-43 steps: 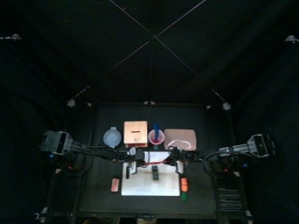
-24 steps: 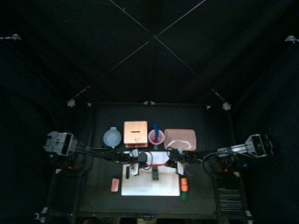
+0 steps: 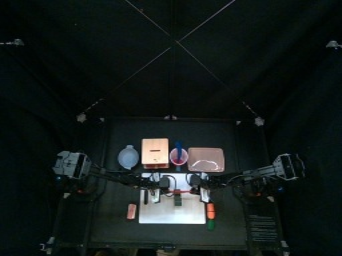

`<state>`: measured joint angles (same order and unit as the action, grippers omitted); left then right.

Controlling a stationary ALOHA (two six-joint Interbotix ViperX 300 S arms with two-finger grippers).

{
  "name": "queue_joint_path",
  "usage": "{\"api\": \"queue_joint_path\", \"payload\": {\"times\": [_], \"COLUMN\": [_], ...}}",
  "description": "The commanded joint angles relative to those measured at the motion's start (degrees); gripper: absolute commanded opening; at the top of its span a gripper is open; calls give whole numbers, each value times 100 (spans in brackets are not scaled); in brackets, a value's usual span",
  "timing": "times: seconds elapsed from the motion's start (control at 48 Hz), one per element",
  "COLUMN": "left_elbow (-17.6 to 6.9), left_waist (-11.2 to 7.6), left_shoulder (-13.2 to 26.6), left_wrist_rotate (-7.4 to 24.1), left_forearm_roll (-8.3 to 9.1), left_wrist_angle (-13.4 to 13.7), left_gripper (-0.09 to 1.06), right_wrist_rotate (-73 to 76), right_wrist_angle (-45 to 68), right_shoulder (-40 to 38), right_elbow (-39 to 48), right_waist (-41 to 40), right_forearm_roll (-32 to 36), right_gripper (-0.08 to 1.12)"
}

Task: Place sushi on board then cut the sushi with the knife then place the pieces on the plate
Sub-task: Cut the sushi into 4 pieces

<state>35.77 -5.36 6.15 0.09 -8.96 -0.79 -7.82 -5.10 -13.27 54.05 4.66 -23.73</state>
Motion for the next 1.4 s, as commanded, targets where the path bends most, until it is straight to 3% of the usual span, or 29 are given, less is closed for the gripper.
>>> {"api": "queue_joint_path", "payload": {"times": [0.021, 0.729, 1.146, 1.396], "left_elbow": [-158, -176, -220, -211], "left_waist": [-9, -53, -211, -246], "left_shoulder": [-9, 132, 114, 132], "left_wrist_rotate": [-18, -18, -26, -18], "left_forearm_roll": [-18, -220, -246, -387], "left_wrist_angle": [-18, -18, -26, -26], "left_gripper": [44, 44, 44, 44], "right_wrist_rotate": [9, 9, 9, 9], "right_wrist_angle": [18, 18, -44, -53], "right_shoulder": [-53, -44, -44, -44], "right_elbow": [-97, -141, -202, -202], "right_waist": [-35, -264, -264, -264], "right_forearm_roll": [26, 272, 281, 281], "right_gripper": [23, 23, 23, 23]}}
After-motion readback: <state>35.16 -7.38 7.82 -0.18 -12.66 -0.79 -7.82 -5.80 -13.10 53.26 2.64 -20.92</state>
